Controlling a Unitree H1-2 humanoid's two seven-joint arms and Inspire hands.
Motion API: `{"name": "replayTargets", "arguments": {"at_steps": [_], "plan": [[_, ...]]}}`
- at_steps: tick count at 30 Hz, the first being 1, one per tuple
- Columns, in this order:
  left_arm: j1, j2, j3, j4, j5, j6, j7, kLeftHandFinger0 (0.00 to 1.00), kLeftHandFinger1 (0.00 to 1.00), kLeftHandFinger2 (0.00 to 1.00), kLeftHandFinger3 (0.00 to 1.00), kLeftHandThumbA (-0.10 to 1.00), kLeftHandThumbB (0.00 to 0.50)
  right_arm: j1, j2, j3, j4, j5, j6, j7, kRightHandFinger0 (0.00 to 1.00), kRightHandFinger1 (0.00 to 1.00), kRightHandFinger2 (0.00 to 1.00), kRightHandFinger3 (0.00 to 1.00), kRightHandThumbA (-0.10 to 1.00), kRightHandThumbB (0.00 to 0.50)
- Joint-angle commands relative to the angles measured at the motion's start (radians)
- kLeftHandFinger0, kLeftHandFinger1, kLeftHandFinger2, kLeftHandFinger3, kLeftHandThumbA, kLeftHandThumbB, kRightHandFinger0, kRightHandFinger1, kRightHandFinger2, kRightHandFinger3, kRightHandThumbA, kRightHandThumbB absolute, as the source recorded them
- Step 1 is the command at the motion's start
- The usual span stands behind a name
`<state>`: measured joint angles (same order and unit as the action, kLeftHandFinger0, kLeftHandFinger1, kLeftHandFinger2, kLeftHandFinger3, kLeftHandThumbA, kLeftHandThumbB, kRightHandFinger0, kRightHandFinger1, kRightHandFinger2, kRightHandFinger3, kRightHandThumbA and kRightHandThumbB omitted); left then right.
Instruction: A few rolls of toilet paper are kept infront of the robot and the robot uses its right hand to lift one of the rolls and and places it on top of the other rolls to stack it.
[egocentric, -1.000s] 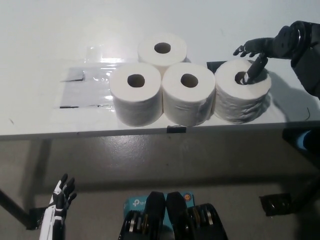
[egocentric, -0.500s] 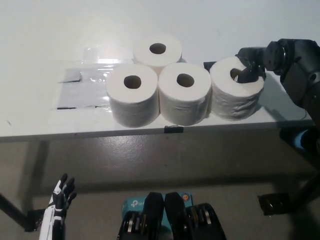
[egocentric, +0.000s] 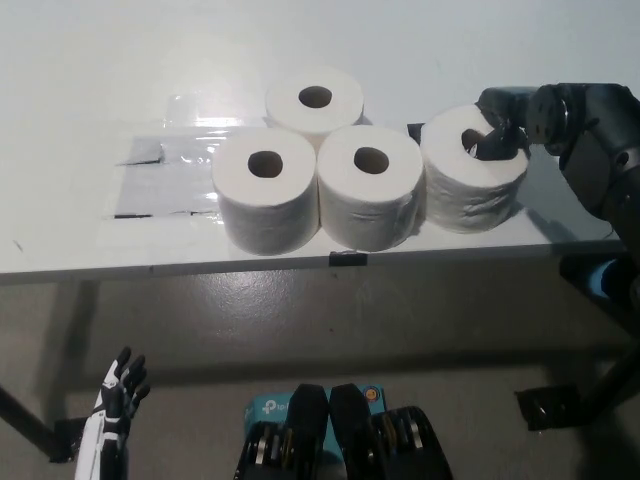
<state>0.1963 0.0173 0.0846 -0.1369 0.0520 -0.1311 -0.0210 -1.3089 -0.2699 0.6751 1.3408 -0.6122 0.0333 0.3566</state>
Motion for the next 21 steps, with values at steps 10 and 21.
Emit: {"name": "replayTargets", "arguments": {"at_steps": [10,21], "plan": [[0.009,0.009,0.013,-0.018,0.001,-0.034,0.021,1.0,1.0,1.0,1.0,1.0,0.0,-0.06,-0.112,-0.074,-0.101,0.002,-0.001,-0.182,0.04,0.47,0.8,0.47,0.02,0.076],[0.016,0.005,0.011,-0.02,0.012,-0.03,0.024,1.0,1.0,1.0,1.0,1.0,0.0,-0.001,-0.156,-0.187,-0.312,-0.031,0.024,-0.346,0.0,0.24,0.49,0.5,0.15,0.127]]}}
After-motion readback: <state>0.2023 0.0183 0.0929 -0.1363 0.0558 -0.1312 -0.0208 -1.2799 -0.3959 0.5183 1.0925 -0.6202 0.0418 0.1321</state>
